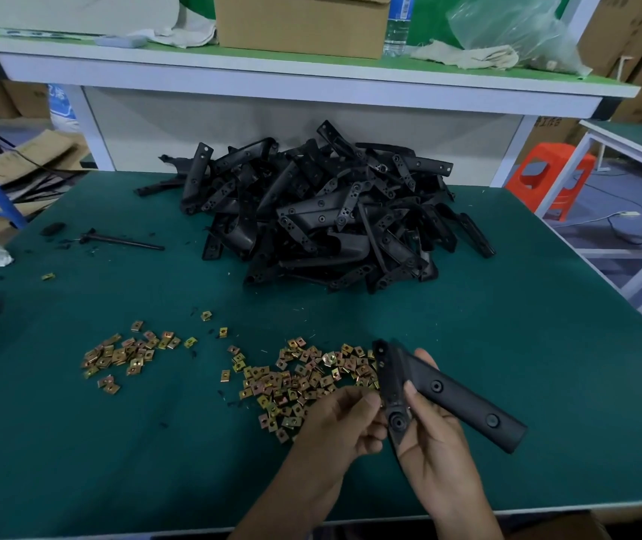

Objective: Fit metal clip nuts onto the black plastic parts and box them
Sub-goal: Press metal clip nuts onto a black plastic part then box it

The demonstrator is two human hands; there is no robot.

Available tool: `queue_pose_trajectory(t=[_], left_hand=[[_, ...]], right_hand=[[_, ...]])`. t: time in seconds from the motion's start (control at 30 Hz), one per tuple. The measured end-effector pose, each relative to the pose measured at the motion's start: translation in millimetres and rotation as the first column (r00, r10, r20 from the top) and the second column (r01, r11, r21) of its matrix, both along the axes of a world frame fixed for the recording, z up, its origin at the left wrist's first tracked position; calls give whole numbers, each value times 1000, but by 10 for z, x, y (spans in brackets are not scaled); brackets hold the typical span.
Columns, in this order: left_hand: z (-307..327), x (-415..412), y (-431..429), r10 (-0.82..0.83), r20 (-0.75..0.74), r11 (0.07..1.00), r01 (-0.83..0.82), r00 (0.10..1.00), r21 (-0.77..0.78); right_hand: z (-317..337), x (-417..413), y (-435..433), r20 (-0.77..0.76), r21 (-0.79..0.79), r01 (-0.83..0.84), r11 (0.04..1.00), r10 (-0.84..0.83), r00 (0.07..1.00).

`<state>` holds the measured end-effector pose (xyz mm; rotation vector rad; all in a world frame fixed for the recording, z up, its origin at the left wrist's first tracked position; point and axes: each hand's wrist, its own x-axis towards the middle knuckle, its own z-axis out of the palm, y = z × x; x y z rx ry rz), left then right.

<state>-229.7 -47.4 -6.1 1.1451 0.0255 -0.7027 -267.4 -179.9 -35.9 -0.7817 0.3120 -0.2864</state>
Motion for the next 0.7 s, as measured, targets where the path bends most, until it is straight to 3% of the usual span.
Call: queue_pose_trajectory(t=[0.27,0.4,0.57,0.7], left_hand=[[-71,23,27,22,41,999,-24,999,32],[-48,64,-5,85,17,996,-85,996,37],[63,270,-52,149,228,976,-180,962,124],[128,581,-45,167,251,959,-216,954,185]], right_hand=[[6,24,33,9,-58,17,998,-16,1000],[56,136,85,26,-182,19,983,-15,1000],[155,436,162,97,-374,74,925,-40,995],[283,720,83,89,-478,57,876,-16,996]])
